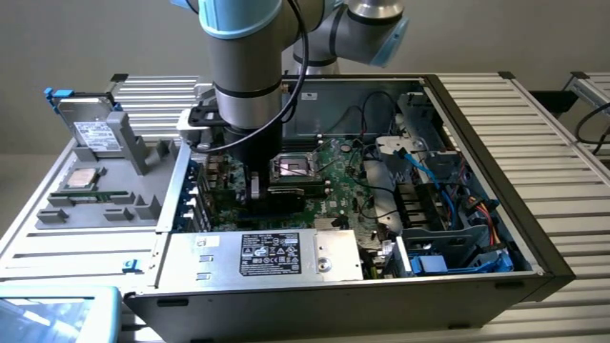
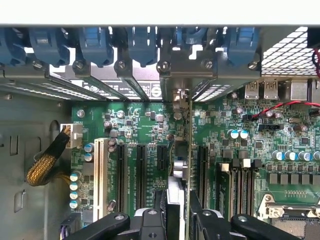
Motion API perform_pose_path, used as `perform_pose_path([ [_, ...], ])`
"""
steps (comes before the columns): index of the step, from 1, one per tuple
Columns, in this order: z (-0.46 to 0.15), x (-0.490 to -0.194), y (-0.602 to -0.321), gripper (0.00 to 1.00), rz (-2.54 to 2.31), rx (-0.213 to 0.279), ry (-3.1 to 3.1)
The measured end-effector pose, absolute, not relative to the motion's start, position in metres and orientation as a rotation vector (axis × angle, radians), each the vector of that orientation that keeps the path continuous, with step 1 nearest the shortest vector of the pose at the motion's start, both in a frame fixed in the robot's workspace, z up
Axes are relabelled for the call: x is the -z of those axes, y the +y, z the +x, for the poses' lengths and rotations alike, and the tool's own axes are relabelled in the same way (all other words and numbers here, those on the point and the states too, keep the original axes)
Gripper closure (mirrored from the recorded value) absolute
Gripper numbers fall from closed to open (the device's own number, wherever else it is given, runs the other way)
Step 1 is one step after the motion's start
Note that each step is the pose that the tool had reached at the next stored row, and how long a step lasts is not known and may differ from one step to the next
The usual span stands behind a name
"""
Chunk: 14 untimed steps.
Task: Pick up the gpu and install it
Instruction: 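Insert the gpu into the slot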
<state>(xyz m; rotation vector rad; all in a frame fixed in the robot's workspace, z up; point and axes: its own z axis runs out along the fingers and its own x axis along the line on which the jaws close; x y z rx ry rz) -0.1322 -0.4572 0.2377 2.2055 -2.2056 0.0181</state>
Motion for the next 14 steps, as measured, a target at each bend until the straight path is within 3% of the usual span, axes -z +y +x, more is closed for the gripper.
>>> perform_pose_path([
  [14, -0.1322, -0.2375, -0.4561, 0.72, 2.2, -0.018, -2.21],
])
